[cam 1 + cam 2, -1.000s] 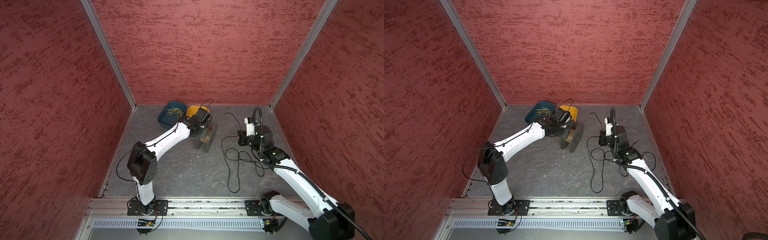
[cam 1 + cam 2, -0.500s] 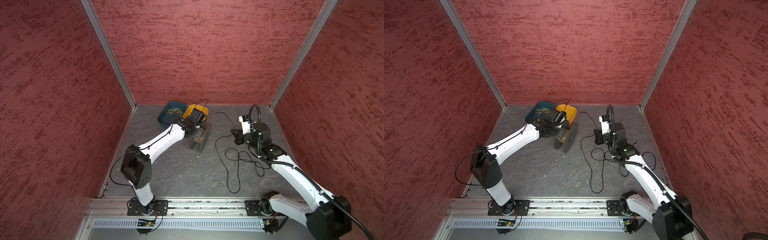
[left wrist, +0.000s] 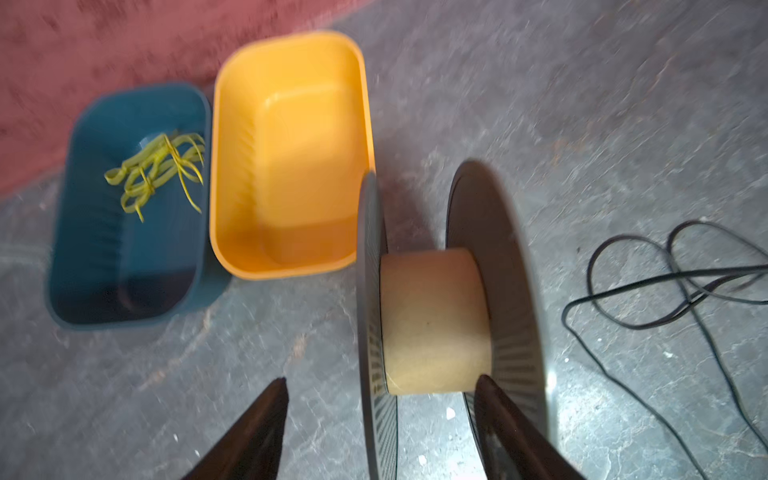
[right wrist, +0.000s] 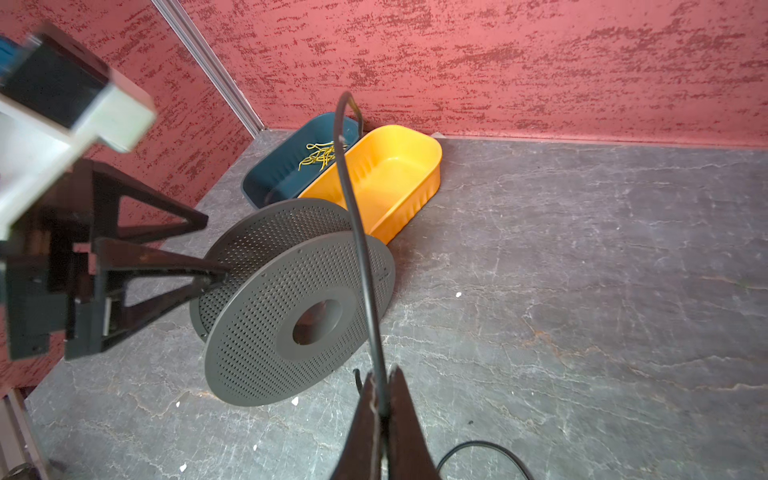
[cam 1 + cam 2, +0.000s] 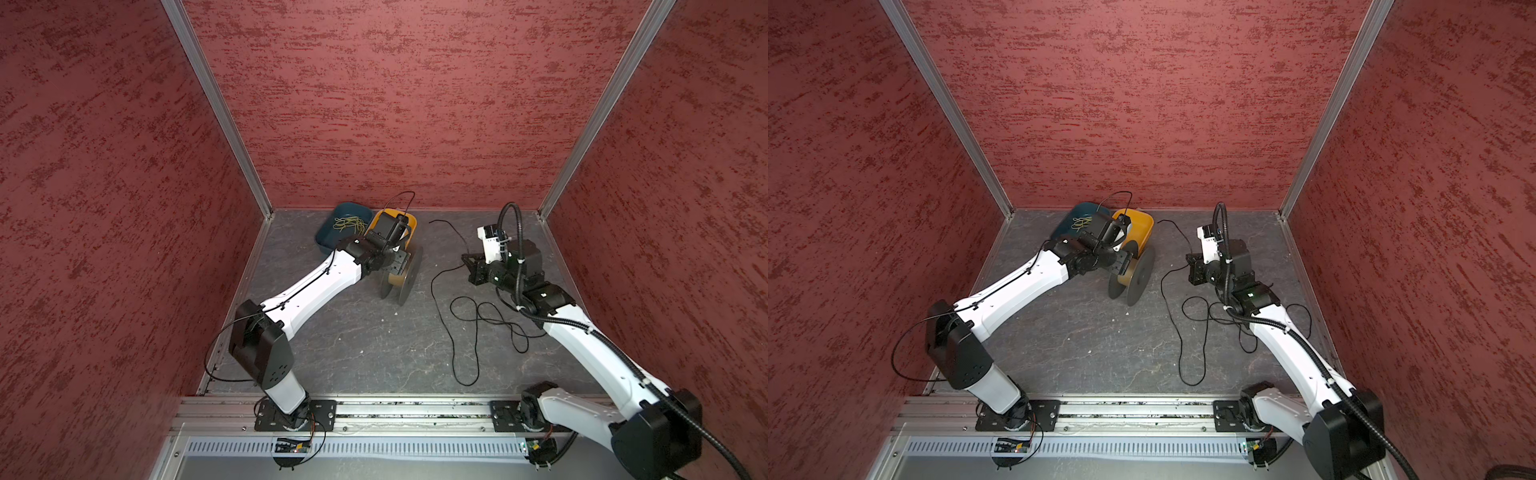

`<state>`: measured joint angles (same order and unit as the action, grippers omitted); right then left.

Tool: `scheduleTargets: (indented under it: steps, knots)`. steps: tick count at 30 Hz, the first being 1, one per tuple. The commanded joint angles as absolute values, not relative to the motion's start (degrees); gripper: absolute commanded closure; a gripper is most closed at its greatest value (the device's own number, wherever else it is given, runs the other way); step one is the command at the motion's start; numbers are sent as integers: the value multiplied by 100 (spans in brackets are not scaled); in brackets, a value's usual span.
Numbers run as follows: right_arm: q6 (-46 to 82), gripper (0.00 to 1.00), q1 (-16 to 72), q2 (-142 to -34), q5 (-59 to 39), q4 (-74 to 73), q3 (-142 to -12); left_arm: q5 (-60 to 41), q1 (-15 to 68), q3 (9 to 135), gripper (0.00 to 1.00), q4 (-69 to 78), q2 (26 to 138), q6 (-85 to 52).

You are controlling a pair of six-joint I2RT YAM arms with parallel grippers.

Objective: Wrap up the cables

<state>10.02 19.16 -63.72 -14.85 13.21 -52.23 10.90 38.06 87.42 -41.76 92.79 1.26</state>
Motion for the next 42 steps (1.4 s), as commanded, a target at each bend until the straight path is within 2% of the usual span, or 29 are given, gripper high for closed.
scheduleTargets:
  steps: [1, 6, 10, 22, 25, 34, 39, 42]
  knots:
    - [848, 100, 1898, -6376, -1751, 1807, -5599, 744, 3855, 8627, 29, -3080, 8875, 880]
    - [861, 100, 1898, -6515, -1851, 2595, -6192, 332, 3891, 8210, 29, -1940, 8653, 1711]
    - [878, 100, 1903, -6502, -1890, 2980, -6525, 25, 3902, 8116, 26, -1410, 8747, 2230]
    - [696, 100, 1900, -6692, -1928, 3916, -7179, -557, 4103, 8021, 28, 29, 9318, 3502]
    - [636, 100, 1903, -6771, -1947, 3986, -7292, -657, 4182, 8048, 33, 340, 9478, 3708]
    - [443, 100, 1896, -7092, -2109, 4131, -7530, -757, 4298, 8628, 37, 260, 10072, 3928]
    - [343, 100, 1894, -7094, -1982, 4139, -7552, -677, 4306, 8899, 47, 175, 10283, 3912]
    - [344, 100, 1898, -7088, -1780, 4083, -7517, -595, 4341, 8888, 58, 161, 10262, 3927]
